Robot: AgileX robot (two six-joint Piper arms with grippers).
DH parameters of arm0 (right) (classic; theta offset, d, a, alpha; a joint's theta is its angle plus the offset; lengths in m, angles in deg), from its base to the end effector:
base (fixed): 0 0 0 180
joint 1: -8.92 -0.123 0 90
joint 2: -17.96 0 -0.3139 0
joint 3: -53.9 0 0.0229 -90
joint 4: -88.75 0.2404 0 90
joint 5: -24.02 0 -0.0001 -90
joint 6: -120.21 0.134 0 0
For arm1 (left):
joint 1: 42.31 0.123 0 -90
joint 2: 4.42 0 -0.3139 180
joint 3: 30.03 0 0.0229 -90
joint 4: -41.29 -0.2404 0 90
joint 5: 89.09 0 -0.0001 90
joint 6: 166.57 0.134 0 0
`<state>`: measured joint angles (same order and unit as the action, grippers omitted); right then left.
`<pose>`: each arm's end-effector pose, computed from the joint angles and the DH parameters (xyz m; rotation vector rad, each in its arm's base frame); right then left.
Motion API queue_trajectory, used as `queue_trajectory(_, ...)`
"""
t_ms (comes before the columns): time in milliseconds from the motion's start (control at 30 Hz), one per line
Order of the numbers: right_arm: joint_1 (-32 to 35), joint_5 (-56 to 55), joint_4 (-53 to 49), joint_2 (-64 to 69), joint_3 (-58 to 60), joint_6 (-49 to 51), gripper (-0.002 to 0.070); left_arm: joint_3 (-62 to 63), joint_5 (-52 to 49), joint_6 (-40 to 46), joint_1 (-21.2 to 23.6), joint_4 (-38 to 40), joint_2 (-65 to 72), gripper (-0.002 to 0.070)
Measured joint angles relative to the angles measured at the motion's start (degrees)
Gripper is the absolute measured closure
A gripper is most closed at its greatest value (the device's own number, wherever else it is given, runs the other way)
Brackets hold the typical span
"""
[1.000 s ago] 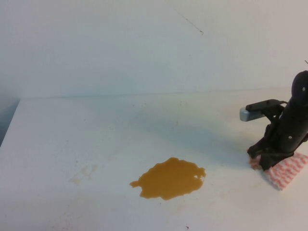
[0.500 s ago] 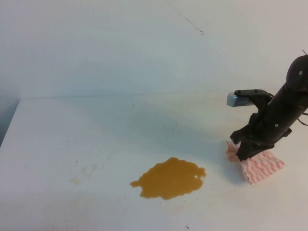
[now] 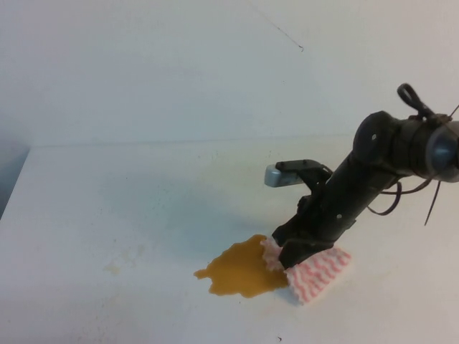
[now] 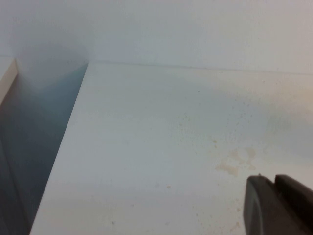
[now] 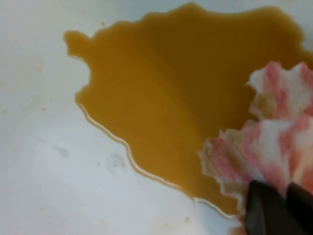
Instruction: Wipe the table
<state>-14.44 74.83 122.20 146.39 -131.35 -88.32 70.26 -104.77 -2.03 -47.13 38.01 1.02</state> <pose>0.3741 0.2240 0.1376 -0.8038 2.8271 0.6952 0.0567 -0.0027 0.1707 -0.1263 1.7593 -0.2037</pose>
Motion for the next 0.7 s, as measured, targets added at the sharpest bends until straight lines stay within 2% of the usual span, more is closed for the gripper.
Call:
queue_trajectory(233,-3.1,-2.3,7.2,3.7,-0.1,-1.6,0.0659,0.0,0.0,0.0,0.0,0.0,0.0,0.0675)
queue_trajectory(700,-4.6,-4.7,22.0,5.9,-0.1,-8.3,0.066,0.0,0.0,0.0,0.0,0.0,0.0,0.0675)
